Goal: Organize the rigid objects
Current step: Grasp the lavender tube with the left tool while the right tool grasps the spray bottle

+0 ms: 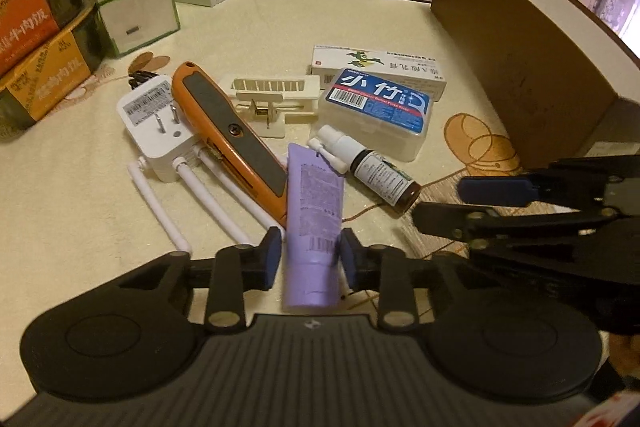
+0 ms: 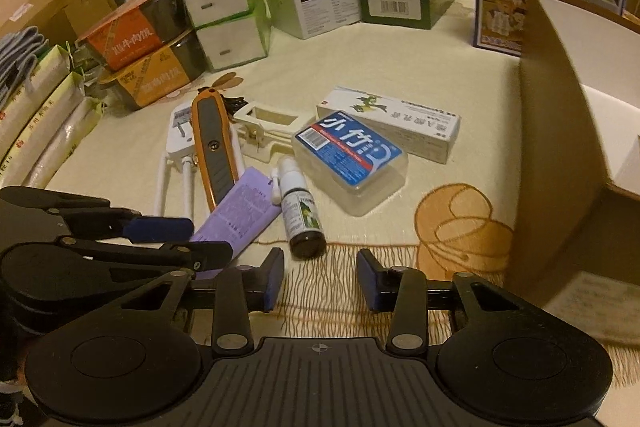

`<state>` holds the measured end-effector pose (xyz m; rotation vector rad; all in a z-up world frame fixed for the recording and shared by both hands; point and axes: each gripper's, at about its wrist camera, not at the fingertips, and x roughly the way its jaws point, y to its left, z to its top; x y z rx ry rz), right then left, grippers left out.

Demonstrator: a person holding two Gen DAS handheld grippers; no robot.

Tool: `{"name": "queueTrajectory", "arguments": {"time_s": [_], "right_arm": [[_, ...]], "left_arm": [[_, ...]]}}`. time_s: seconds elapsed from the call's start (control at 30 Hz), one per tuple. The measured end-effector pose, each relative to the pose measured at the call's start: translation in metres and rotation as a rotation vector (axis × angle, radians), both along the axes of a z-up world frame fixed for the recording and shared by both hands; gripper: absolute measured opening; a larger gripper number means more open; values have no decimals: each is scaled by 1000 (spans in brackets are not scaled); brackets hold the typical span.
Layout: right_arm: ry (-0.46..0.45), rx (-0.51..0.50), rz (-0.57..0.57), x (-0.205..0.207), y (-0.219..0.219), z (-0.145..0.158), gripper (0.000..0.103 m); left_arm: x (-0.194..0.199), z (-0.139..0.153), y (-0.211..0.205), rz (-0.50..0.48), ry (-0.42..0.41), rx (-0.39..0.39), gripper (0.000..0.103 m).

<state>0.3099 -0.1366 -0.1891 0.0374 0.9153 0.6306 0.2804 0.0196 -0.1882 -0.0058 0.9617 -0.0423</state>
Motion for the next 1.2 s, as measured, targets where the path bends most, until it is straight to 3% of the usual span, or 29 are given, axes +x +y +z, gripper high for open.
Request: {"name": "queueTrajectory", "arguments": {"time_s": [0.37,0.77,0.93,1.2], "right_arm": [[-4,19,56,16,10,-14,23],[-71,10,106,18,14,-12,23],[-117,-42,141,14,19,-12,21],[-39,-35,47,-14,-7,-8,21]], "left_arm": [[2,-3,3,4,1,-23,25],[3,-4,5,31,3,-43,25],[1,-3,3,30,1,-34,25],[-9,-1,1,38,21,-76,25]]}}
